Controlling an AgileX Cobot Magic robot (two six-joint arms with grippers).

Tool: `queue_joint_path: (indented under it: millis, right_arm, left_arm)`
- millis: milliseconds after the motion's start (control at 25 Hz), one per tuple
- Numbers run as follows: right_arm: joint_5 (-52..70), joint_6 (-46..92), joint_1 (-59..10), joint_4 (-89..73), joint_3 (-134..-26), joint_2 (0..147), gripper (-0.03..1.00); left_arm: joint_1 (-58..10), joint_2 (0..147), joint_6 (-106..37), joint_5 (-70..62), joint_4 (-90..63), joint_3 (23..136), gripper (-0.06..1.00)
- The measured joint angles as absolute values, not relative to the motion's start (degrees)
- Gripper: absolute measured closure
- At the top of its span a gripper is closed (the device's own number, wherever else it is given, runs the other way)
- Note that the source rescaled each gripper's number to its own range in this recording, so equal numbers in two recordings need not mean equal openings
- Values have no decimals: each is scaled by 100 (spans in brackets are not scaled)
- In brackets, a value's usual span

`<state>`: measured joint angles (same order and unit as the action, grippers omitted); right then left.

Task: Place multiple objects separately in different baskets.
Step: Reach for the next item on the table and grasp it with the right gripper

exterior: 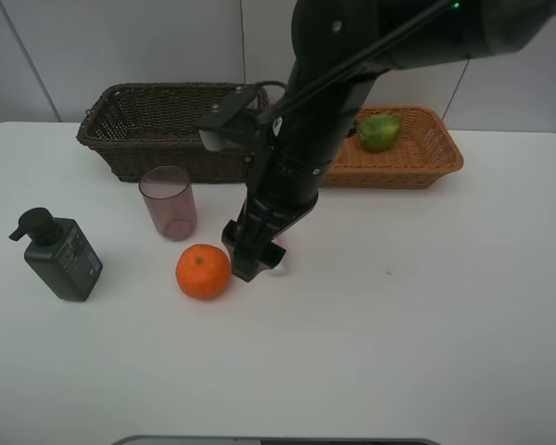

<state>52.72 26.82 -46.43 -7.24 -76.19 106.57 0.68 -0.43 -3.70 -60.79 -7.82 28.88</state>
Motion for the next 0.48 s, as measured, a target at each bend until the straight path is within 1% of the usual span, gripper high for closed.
queue_joint_path:
  millis: [320,480]
  right_arm:
    - [5784,3908,-4931,-494,-9010,11675,-3]
    - [5900,4696,-4931,-477,-9316,12097,-3]
  left_arm:
    - [68,-43,-370,-6079,-782,2888,-6]
    - [68,-43,-370,-6079,-782,2888,-6]
